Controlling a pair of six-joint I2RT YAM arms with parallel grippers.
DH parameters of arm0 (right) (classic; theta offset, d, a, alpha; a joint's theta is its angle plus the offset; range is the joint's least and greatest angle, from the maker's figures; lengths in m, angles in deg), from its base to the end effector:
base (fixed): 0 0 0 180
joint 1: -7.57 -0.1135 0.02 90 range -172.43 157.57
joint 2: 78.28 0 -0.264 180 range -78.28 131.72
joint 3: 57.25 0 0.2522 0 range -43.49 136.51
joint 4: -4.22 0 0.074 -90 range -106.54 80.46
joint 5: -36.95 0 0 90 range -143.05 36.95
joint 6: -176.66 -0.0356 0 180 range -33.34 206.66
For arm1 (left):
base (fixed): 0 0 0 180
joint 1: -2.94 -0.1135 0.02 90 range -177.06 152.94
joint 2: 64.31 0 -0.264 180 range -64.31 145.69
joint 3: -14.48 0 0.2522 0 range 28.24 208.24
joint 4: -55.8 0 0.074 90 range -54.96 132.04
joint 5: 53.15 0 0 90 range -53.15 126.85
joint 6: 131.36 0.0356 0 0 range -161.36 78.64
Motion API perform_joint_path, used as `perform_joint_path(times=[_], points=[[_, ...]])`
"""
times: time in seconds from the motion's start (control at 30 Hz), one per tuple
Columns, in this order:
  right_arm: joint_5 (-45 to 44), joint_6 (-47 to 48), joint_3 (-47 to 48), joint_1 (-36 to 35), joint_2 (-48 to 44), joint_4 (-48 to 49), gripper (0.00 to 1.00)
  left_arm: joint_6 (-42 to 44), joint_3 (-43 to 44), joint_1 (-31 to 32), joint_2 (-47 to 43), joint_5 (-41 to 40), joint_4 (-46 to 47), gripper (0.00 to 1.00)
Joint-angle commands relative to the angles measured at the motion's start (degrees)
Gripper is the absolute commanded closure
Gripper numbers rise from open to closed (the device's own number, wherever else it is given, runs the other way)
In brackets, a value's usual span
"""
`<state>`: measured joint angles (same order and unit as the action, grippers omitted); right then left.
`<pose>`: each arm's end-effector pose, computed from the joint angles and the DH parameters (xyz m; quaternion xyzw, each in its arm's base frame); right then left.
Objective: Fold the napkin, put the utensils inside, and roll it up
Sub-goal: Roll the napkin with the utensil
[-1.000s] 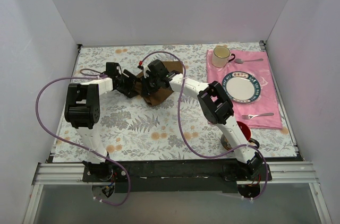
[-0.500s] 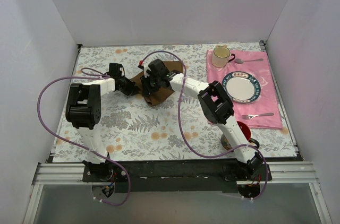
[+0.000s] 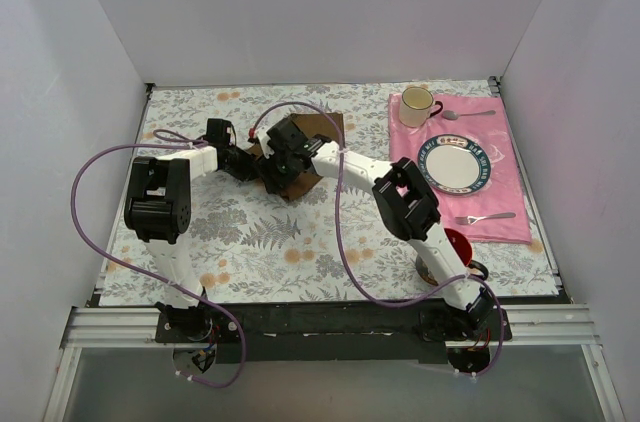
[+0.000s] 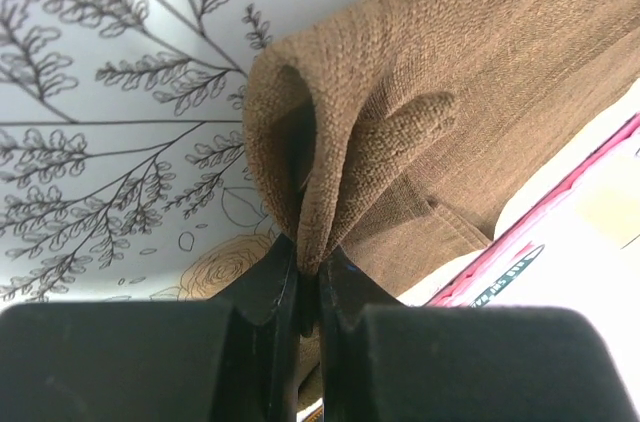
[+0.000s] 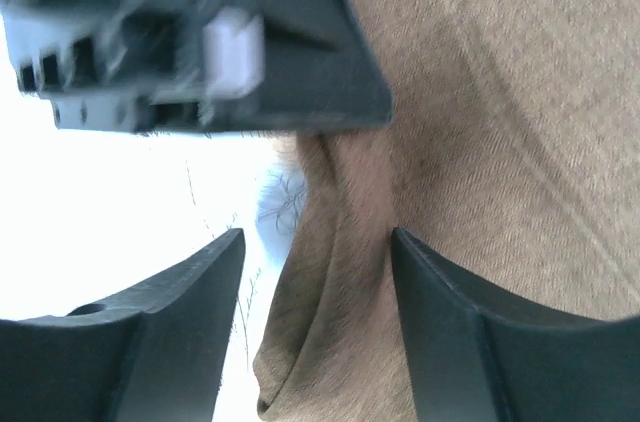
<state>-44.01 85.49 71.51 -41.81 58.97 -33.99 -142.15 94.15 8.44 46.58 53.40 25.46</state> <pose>0.3461 0.4121 0.1760 -0.4050 0.8339 0.2233 0.3013 0.3786 -0.0466 0.1343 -0.6851 0.6724 -0.2782 0.0342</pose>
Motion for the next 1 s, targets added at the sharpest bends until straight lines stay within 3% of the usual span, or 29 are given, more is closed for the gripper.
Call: perform_joint_path(times=[0.0, 0.23, 0.4, 0.63, 0.73, 0.83, 0.87, 0.93, 0.97], points=[[-11.38, 6.35, -4.95, -3.6, -5.23, -0.27, 0.28, -1.16, -0.79, 0.3, 0.38, -3.03, -10.57, 1.0], [-35.02, 12.76, -11.46, -10.37, -4.36, 9.23, 0.25, 0.16, 0.62, 0.3, -0.15, -2.5, -13.3, 1.0], [-42.95, 17.34, -14.54, -11.96, -2.69, 16.26, 0.28, 0.68, 1.5, 0.3, -0.41, -2.23, -14.62, 1.0], [-46.13, 21.38, -18.4, -12.14, -0.06, 21.01, 0.37, 1.3, 1.68, 0.3, -0.06, -1.44, -15.15, 1.0], [-44.81, 21.04, -19.11, -11.96, 0.47, 22.16, 0.5, 2.0, 1.59, 0.3, -0.24, -1.26, -15.15, 1.0], [-42.88, 18.15, -18.85, -11.44, 0.65, 19.97, 0.74, 3.93, 1.42, 0.3, -0.32, -2.23, -14.98, 1.0], [-40.7, 17.18, -18.93, -11.17, 0.39, 18.57, 0.87, 4.98, 1.33, 0.3, -0.41, -2.49, -14.71, 1.0], [-36.4, 14.81, -19.72, -10.82, -1.28, 18.21, 0.99, 5.95, 0.45, 0.22, -0.5, -2.76, -14.27, 1.0], [-34.89, 13.84, -20.42, -10.65, -1.89, 18.03, 0.99, 6.57, 0.01, 0.13, -0.59, -2.41, -13.05, 1.0]])
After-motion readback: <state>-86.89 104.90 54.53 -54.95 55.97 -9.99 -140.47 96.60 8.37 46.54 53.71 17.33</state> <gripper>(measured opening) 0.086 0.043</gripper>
